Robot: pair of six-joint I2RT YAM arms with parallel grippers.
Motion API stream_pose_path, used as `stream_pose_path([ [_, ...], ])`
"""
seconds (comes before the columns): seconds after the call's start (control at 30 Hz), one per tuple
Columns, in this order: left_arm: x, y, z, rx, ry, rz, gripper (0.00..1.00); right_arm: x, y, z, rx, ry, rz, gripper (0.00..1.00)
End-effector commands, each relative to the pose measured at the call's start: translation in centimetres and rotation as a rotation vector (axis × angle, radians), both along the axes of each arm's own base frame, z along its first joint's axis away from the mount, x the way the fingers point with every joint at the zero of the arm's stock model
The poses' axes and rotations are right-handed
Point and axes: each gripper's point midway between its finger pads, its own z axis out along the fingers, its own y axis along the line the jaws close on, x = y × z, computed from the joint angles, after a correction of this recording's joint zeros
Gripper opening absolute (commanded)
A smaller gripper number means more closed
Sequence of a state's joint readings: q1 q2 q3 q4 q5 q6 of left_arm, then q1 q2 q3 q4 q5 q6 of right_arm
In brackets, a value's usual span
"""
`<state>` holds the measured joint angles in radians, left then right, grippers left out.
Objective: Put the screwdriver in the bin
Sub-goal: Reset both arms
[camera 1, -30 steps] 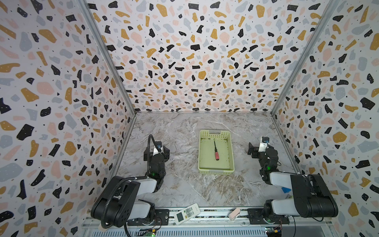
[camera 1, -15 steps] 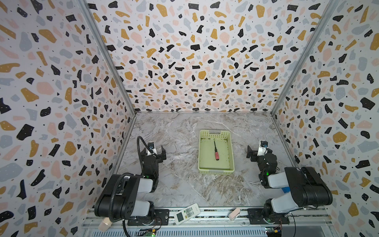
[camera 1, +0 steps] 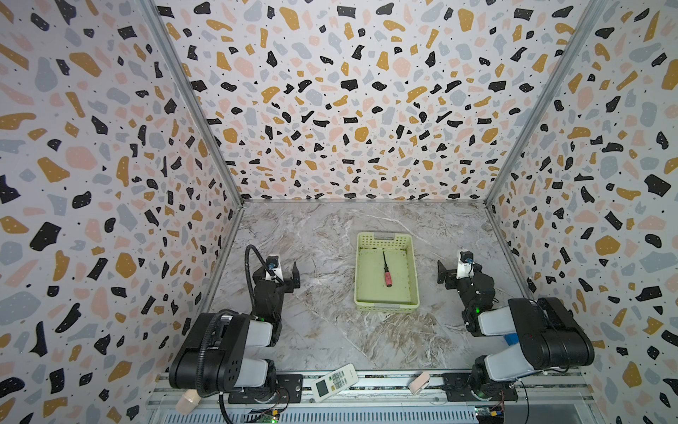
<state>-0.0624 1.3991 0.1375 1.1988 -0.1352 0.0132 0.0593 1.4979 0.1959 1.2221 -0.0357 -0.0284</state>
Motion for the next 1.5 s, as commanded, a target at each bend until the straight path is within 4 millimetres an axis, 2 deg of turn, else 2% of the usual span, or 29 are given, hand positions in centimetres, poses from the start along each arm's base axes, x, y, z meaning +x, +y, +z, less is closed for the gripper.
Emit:
stream_pose_path([
  [0.0,0.51,1.87,1.15,-0.028,-0.036,0.107,1.0,0.55,0.29,1.2,-0.008,-0.038,0.013,0.99],
  [1.47,0.29,2.25,1.21,-0.033,-0.042,0.132,1.0,0.53,0.24,1.22,-0.001,-0.039,0.011,0.99],
])
